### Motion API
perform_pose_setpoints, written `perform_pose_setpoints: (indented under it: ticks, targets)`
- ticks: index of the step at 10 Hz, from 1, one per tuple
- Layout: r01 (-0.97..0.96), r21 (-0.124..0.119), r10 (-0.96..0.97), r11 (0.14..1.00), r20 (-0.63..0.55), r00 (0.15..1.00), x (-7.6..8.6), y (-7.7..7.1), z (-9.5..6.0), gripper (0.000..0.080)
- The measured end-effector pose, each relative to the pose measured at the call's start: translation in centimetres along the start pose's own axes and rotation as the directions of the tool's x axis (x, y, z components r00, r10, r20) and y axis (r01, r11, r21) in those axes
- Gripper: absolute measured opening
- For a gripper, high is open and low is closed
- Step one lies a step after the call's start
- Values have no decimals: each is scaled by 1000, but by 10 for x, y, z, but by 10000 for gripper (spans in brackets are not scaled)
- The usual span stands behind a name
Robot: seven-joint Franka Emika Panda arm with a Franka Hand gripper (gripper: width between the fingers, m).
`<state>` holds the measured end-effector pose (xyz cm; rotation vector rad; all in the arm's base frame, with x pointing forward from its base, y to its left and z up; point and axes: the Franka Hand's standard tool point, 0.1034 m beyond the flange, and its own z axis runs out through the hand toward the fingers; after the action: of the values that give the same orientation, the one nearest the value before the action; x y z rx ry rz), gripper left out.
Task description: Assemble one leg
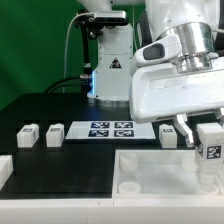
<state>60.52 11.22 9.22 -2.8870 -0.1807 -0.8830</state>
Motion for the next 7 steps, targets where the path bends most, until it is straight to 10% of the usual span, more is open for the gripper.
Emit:
perform_pose_setpoints:
  ticks: [7]
  targets:
    - [-4,-3,4,1000,-4,1000,1,4,5,290]
